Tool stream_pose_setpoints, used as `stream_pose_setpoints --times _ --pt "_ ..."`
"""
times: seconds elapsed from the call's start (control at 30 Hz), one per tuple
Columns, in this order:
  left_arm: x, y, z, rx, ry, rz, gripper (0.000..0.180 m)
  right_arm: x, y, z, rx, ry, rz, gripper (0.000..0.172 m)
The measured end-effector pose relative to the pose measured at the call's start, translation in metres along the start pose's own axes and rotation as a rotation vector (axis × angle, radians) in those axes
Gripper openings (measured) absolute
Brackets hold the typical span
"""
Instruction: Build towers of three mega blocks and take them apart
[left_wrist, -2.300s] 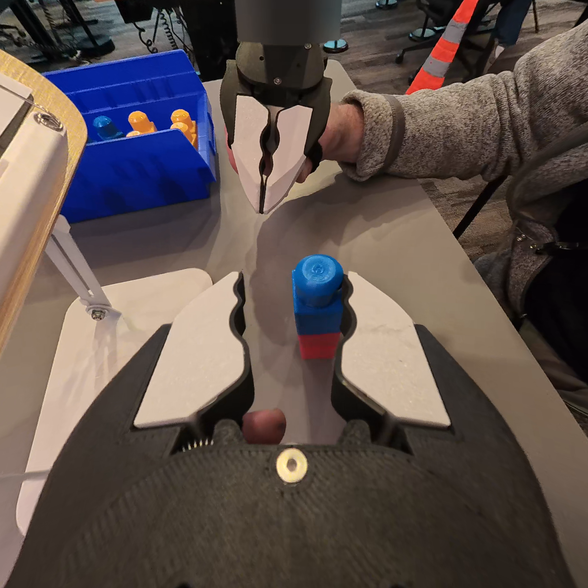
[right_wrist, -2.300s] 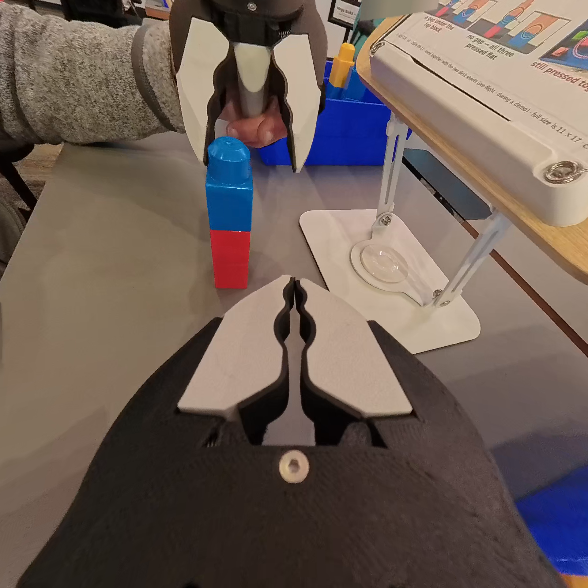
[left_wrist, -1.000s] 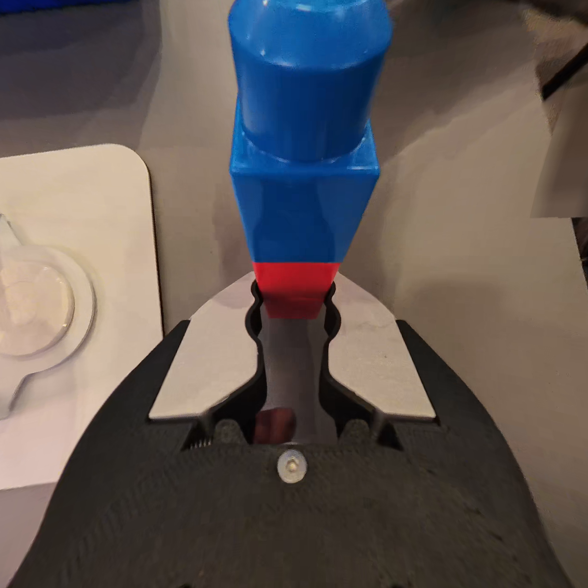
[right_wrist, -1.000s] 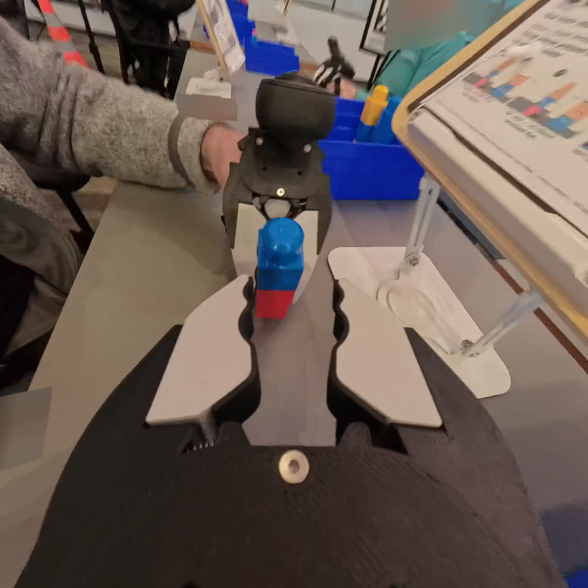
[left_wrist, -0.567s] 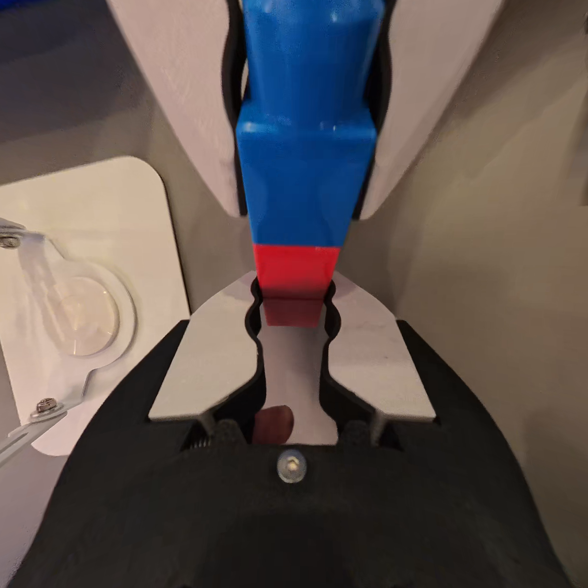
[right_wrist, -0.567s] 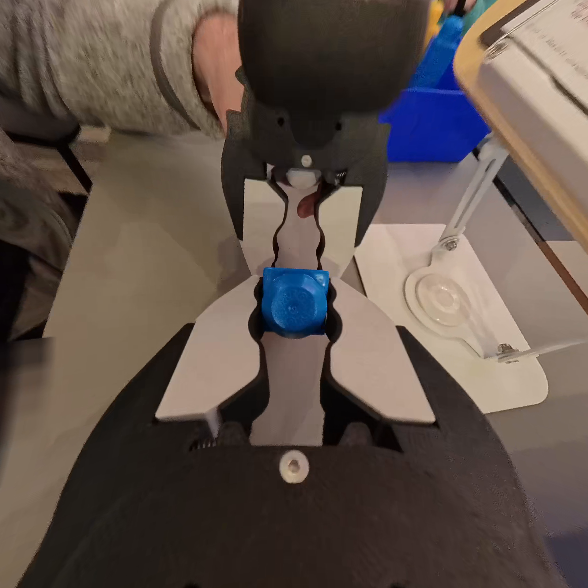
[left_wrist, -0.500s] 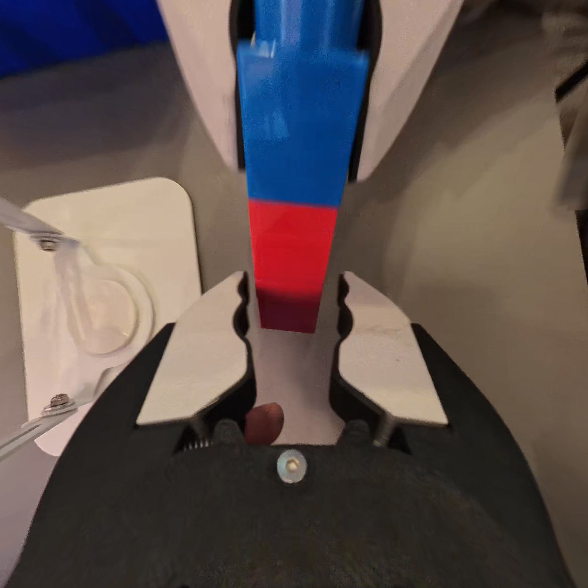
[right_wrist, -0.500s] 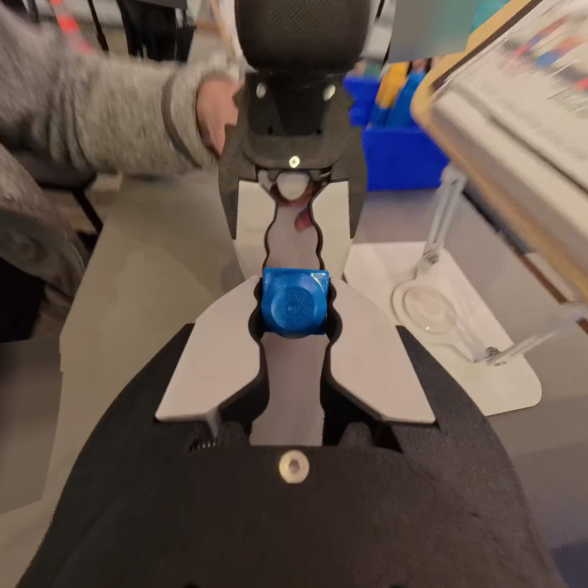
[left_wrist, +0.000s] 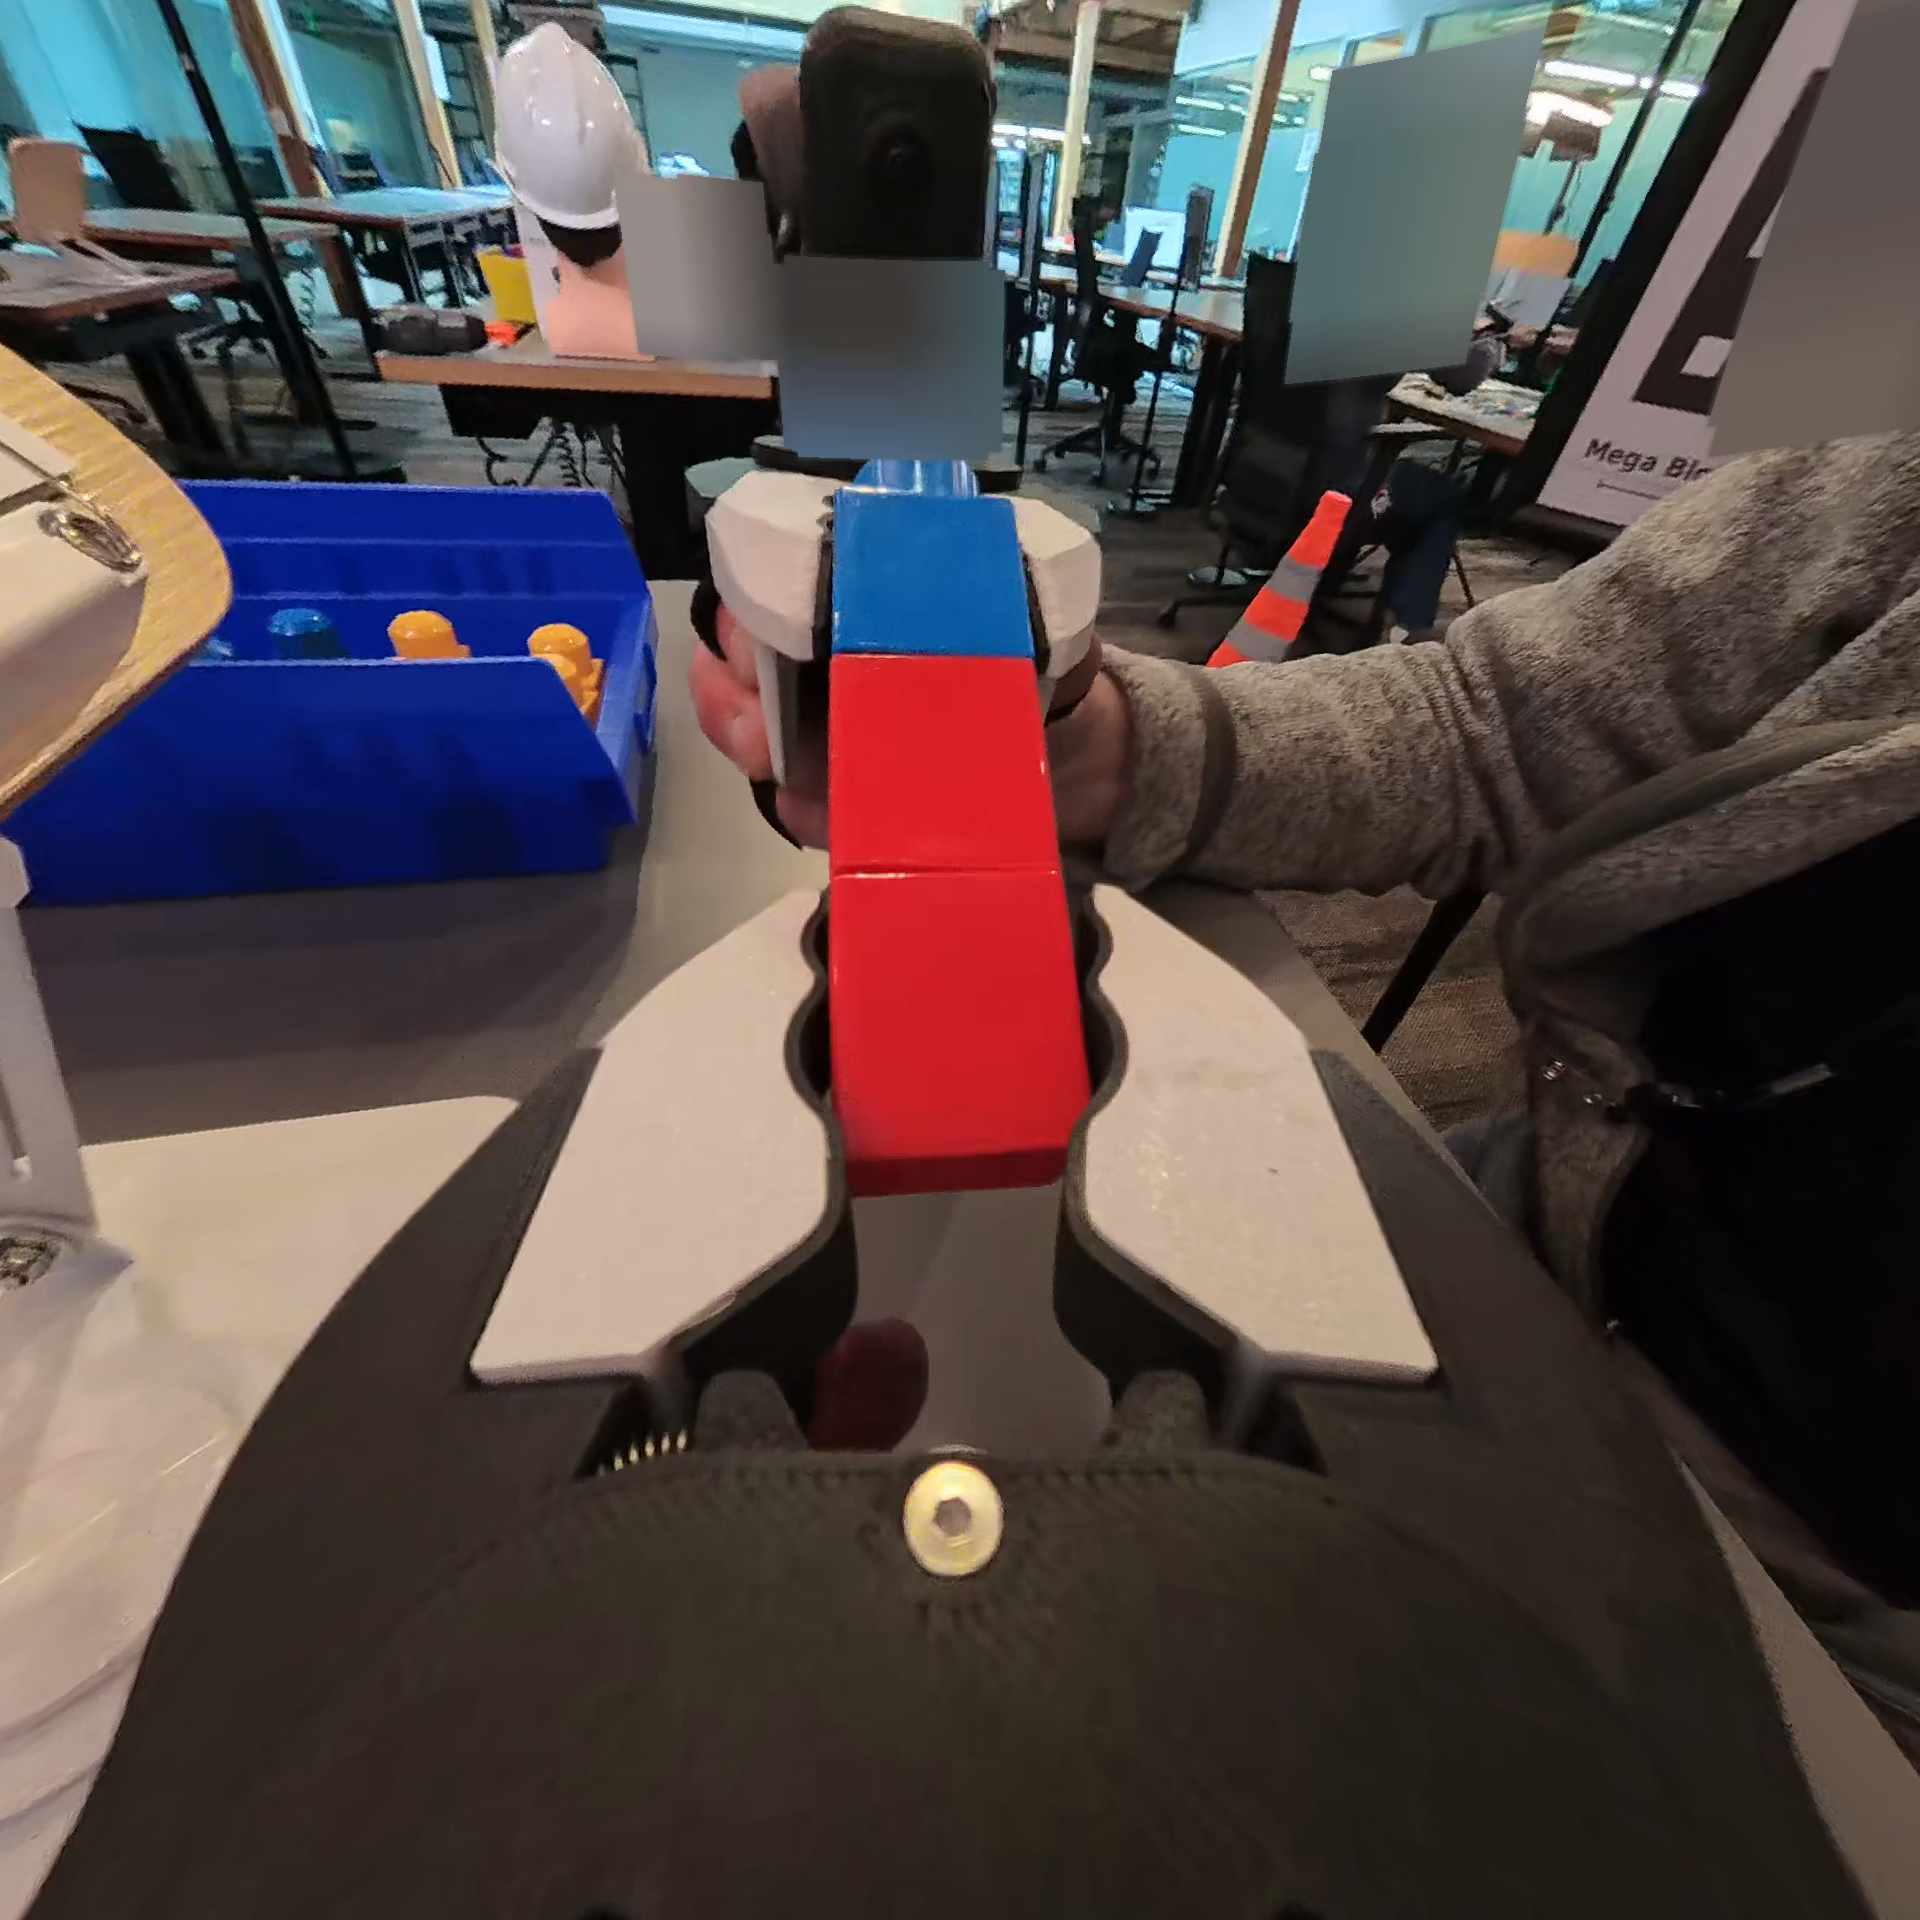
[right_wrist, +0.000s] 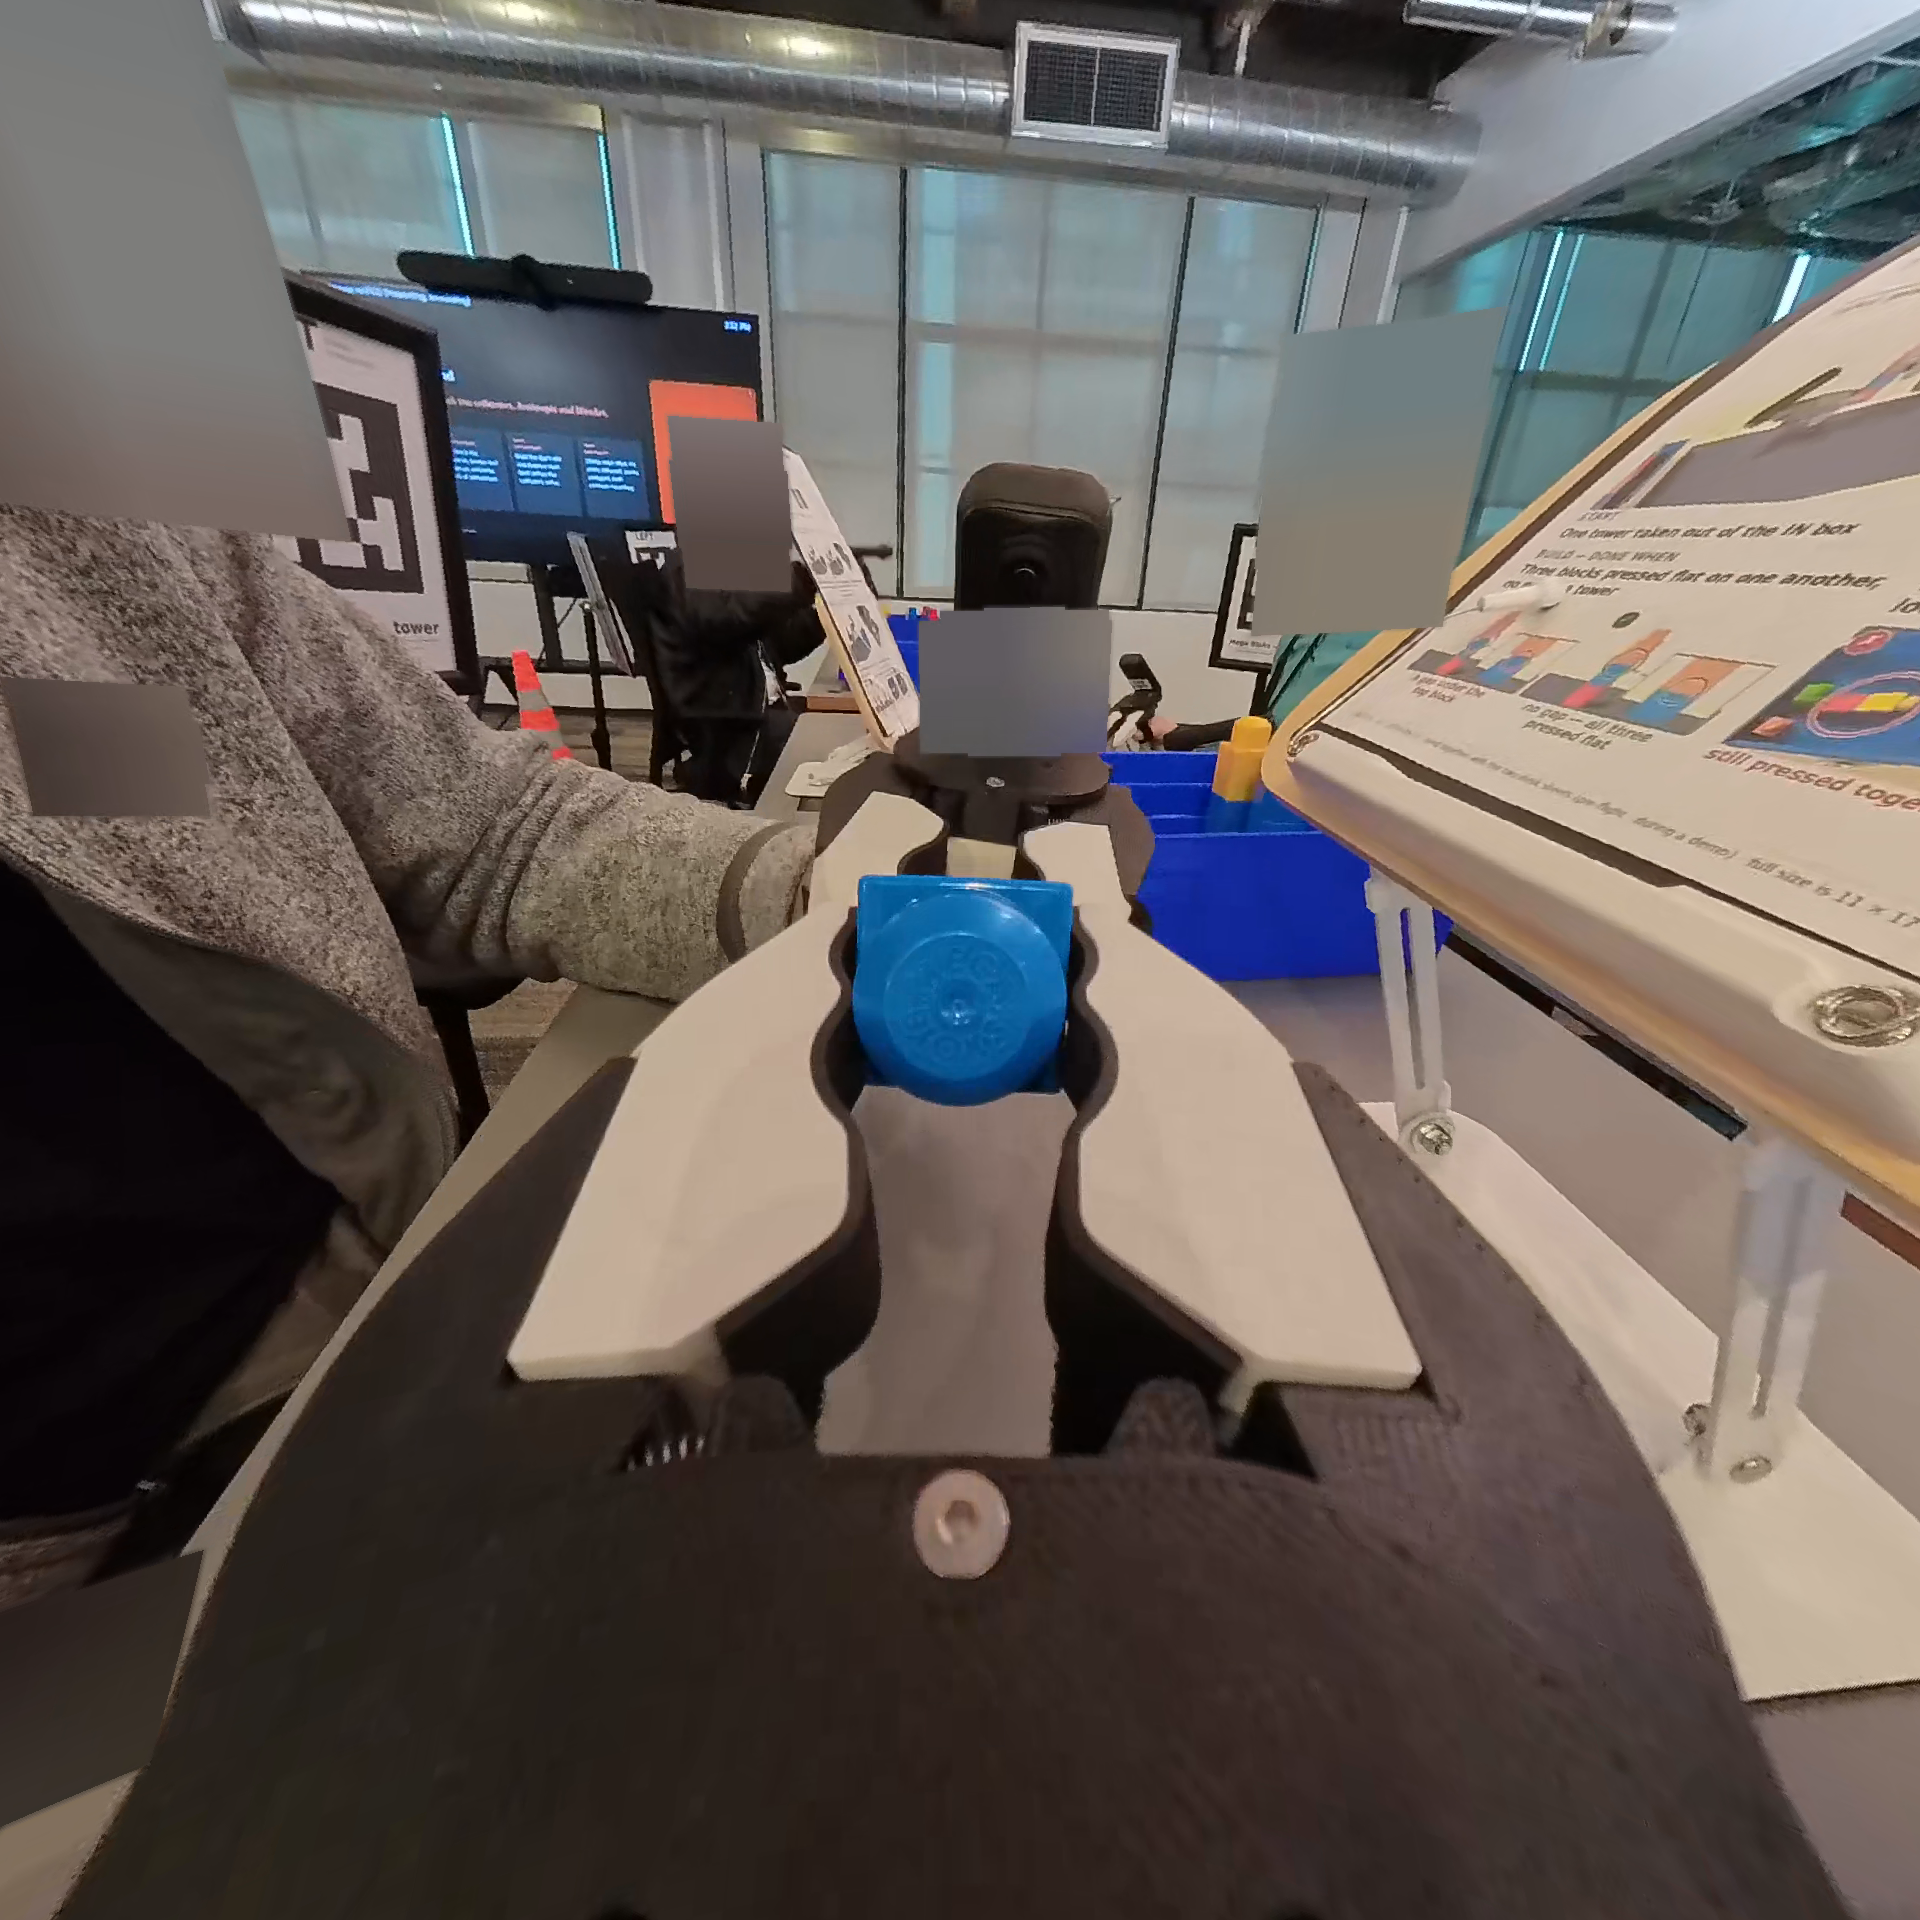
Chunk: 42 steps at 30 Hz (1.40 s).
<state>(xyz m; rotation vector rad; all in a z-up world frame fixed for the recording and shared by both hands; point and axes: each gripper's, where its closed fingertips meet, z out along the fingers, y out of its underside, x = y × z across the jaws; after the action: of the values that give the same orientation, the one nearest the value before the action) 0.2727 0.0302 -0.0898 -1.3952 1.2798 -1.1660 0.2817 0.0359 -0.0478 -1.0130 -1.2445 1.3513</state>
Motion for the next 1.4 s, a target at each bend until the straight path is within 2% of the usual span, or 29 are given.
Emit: stream_pose_setpoints --times 0.5,0.6,0.73,0.93,1.13,1.23,1.4 --pt "0.004 0.006 -0.002 -0.049 0.005 0.006 0.041 -0.005 0.003 0.001 -0.028 -0.023 -0.007 0.036" --pt "0.0 0.01 -0.003 -0.097 -0.031 0.036 0.041 -0.006 0.001 -0.001 -0.032 -0.032 -0.006 0.046" --pt "-0.001 0.014 -0.003 -0.122 -0.043 0.05 0.041 -0.003 0.01 -0.001 -0.1 -0.005 -0.036 0.036" --pt "-0.002 0.016 -0.004 -0.125 -0.053 0.055 0.041 -0.001 0.014 -0.001 -0.146 0.018 -0.056 0.036" --pt "-0.002 0.015 -0.006 -0.13 -0.063 0.081 0.041 -0.001 0.01 -0.004 -0.134 0.011 -0.04 0.036" --pt "-0.007 0.013 -0.016 -0.11 -0.078 0.071 0.041 0.001 -0.004 -0.016 -0.064 0.017 -0.03 0.036" --pt "-0.012 0.012 -0.022 -0.112 -0.109 0.077 0.041 0.004 -0.003 -0.018 -0.08 0.045 -0.045 0.036"
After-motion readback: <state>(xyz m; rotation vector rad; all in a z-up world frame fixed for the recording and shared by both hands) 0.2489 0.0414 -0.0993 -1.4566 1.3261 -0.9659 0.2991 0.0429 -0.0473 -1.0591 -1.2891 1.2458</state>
